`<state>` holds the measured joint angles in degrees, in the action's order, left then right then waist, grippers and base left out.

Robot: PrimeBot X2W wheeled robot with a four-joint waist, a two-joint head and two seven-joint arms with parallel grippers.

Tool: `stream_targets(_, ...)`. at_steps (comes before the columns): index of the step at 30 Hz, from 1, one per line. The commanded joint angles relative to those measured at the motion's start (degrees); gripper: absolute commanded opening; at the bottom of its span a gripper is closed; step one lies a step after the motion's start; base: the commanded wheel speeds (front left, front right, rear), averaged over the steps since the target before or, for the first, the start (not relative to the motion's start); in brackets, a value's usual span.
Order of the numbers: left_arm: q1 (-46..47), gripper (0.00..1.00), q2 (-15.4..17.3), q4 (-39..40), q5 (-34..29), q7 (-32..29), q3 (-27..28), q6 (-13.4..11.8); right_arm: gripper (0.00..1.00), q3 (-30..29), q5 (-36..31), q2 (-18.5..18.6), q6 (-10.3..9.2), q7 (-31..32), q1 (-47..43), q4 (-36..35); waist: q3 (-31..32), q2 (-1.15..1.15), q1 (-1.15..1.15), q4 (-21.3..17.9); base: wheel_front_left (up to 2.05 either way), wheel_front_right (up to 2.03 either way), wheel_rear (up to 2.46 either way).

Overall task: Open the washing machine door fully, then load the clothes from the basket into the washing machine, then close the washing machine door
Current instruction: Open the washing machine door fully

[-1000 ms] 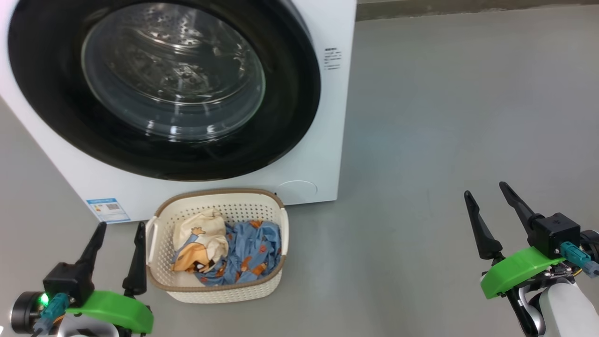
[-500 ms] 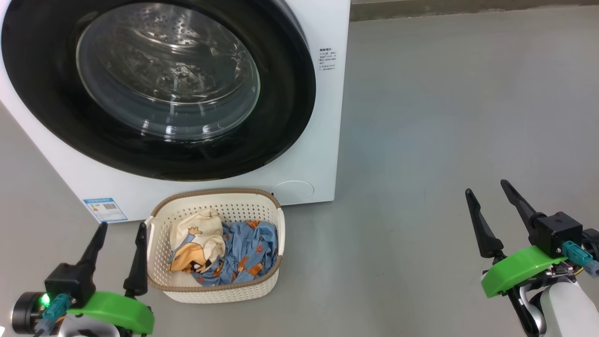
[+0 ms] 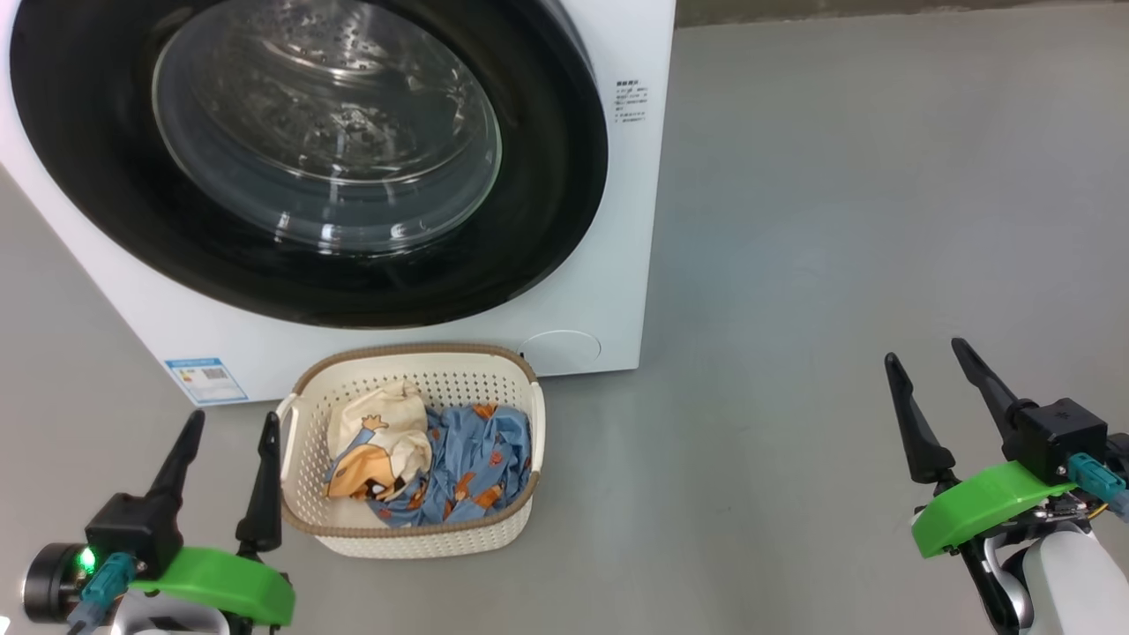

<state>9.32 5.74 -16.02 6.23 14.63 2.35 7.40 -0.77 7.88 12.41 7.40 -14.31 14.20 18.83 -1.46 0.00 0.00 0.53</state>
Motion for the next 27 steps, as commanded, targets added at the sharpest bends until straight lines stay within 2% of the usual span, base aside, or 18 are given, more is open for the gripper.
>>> stream_targets(1, 0.87, 1.00, 0.84, 2.05, -0.88, 0.37, 1.80, 0.07, 1.00, 0.75, 1.13, 0.38, 0.09, -0.69, 2.01, -1.52, -0.51, 0.00, 0.00, 0.40, 0.00, 0.00, 0.00)
stream_targets(10, 0.44, 1.00, -0.52, 4.76, -0.86, 0.37, 0.98, 0.08, 1.00, -0.62, 5.38, 0.06, 0.09, -0.69, 8.18, -1.69, -3.37, 0.00, 0.00, 2.61, 0.00, 0.00, 0.00)
stream_targets(18, 1.37, 1.00, -1.18, 4.71, -0.35, 0.37, -0.33, 0.08, 1.00, -1.58, 13.14, 1.27, 0.09, -0.69, 19.65, 0.15, -5.92, 0.00, 0.00, 5.67, 0.00, 0.00, 0.00)
stream_targets(21, 1.76, 1.00, -1.32, 4.62, -0.26, 0.37, -0.80, 0.08, 1.00, -3.69, 18.55, 0.69, 0.09, -0.24, 24.18, 1.55, -6.90, 0.00, 0.00, 6.78, 0.00, 0.00, 0.00)
stream_targets(27, 2.87, 1.00, -1.49, 4.53, 0.01, 0.37, -0.89, 0.08, 1.00, -12.57, 34.79, -4.61, 0.09, 4.55, 31.80, 5.40, -8.96, 0.00, 0.00, 8.46, 0.00, 0.00, 0.00)
